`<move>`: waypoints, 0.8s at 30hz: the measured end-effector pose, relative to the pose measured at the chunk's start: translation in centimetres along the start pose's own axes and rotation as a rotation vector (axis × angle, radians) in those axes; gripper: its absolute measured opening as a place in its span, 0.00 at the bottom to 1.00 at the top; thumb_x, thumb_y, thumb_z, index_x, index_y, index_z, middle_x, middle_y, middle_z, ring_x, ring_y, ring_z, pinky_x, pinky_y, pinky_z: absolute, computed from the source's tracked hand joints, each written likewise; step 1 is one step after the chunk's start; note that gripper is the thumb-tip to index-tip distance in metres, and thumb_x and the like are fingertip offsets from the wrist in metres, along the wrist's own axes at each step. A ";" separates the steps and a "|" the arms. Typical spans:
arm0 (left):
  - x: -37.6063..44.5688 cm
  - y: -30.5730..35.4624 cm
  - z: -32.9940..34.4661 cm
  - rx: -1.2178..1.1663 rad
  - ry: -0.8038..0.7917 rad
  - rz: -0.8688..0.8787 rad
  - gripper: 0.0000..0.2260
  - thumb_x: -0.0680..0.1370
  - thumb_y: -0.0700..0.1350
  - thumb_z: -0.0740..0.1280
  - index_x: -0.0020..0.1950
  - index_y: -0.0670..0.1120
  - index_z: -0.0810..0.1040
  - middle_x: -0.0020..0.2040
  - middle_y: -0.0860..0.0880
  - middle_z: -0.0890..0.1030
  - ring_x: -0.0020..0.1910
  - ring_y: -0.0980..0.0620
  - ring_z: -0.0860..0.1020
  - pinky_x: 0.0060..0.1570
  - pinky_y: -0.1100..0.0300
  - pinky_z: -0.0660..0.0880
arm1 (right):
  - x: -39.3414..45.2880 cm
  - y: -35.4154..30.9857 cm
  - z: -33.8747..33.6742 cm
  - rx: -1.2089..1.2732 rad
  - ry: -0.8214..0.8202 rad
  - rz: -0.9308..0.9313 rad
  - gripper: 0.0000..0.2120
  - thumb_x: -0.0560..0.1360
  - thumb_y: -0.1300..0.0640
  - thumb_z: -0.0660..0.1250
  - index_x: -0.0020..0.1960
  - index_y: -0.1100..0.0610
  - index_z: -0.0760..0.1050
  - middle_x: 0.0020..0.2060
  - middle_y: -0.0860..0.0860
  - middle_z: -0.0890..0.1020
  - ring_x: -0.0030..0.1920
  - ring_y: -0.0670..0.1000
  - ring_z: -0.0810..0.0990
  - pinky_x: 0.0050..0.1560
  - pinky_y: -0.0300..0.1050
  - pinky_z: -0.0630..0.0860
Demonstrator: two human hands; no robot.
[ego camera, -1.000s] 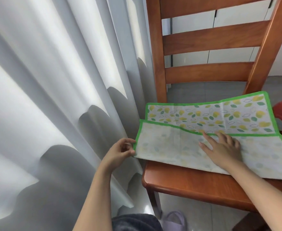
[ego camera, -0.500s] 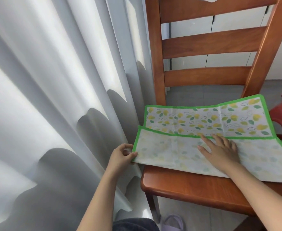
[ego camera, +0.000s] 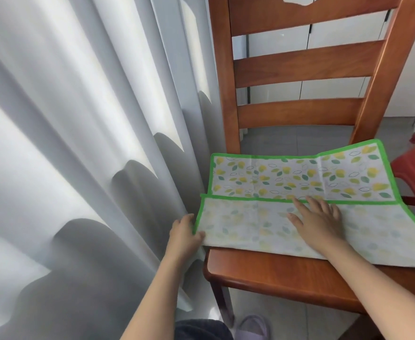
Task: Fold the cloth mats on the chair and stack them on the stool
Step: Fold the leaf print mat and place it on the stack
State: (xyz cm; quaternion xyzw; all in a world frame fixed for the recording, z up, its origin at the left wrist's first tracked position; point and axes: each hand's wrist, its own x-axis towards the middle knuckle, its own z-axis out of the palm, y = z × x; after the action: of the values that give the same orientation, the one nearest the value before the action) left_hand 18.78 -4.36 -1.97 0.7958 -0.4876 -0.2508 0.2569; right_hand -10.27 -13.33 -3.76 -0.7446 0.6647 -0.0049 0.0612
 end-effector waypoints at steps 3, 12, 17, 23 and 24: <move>-0.2 1.8 1.5 0.222 0.006 0.140 0.24 0.79 0.51 0.61 0.75 0.51 0.62 0.76 0.46 0.60 0.75 0.47 0.57 0.73 0.50 0.53 | -0.7 -1.4 -0.5 0.050 0.069 -0.059 0.24 0.80 0.43 0.46 0.75 0.45 0.53 0.76 0.49 0.56 0.75 0.53 0.50 0.74 0.53 0.46; -0.9 5.2 8.3 0.542 -0.177 0.353 0.25 0.81 0.58 0.45 0.77 0.56 0.44 0.79 0.49 0.42 0.77 0.48 0.38 0.74 0.45 0.35 | -4.2 -2.6 1.4 0.075 -0.059 -0.192 0.27 0.79 0.39 0.41 0.76 0.42 0.40 0.77 0.47 0.42 0.76 0.49 0.39 0.75 0.50 0.38; -0.6 4.9 8.4 0.598 -0.185 0.354 0.25 0.81 0.59 0.44 0.77 0.57 0.43 0.79 0.49 0.41 0.77 0.47 0.38 0.74 0.44 0.37 | -4.6 2.6 1.0 0.036 -0.053 -0.024 0.28 0.78 0.37 0.39 0.75 0.43 0.38 0.76 0.48 0.41 0.76 0.50 0.39 0.75 0.52 0.38; -0.9 5.7 7.8 0.653 -0.128 0.386 0.27 0.77 0.62 0.42 0.74 0.56 0.58 0.76 0.47 0.58 0.75 0.44 0.54 0.72 0.45 0.47 | -6.3 6.6 0.2 0.013 -0.064 0.105 0.29 0.78 0.37 0.41 0.76 0.44 0.40 0.77 0.49 0.44 0.76 0.52 0.42 0.75 0.53 0.40; -1.3 6.2 7.6 0.678 -0.074 0.407 0.31 0.74 0.63 0.39 0.70 0.55 0.64 0.70 0.47 0.66 0.71 0.44 0.61 0.69 0.46 0.52 | -6.5 6.6 -0.1 0.004 -0.058 0.109 0.29 0.78 0.38 0.43 0.76 0.45 0.44 0.77 0.50 0.48 0.76 0.53 0.45 0.75 0.53 0.41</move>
State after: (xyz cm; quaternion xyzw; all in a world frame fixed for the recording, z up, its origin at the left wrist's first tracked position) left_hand 9.33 -6.90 -3.41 0.7130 -0.6995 -0.0484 0.0063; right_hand -17.55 -7.59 -3.79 -0.7070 0.7022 0.0188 0.0821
